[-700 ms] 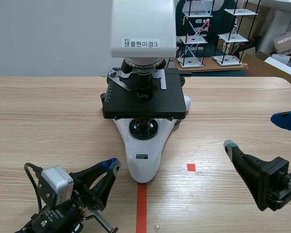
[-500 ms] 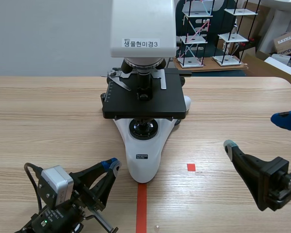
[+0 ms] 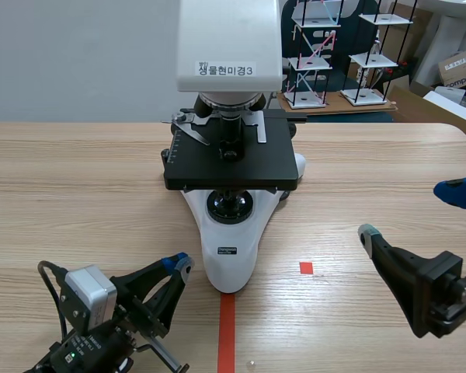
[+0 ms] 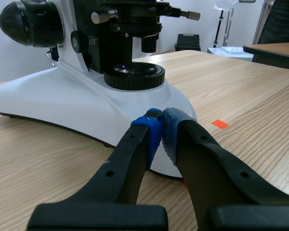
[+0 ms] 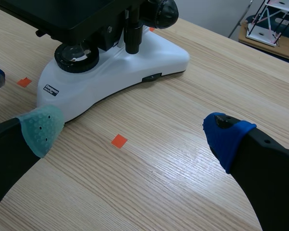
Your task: Return to the home posture
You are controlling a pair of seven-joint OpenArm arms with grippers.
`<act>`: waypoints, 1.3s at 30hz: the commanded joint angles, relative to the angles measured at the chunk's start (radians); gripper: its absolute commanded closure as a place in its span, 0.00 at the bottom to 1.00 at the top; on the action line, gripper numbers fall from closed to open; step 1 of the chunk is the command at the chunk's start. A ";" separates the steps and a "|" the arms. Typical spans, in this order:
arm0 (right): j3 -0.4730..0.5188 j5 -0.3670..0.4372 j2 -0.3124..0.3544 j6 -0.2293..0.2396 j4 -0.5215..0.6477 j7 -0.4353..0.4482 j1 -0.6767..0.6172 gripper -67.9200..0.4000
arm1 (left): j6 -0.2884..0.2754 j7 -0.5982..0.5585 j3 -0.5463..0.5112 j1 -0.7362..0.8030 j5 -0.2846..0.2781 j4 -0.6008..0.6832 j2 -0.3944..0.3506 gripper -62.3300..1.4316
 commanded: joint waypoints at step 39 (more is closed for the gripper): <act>0.006 0.011 0.008 -0.003 0.014 0.013 -0.002 0.05 | -0.285 0.581 -0.571 0.921 -0.423 1.247 -0.426 0.24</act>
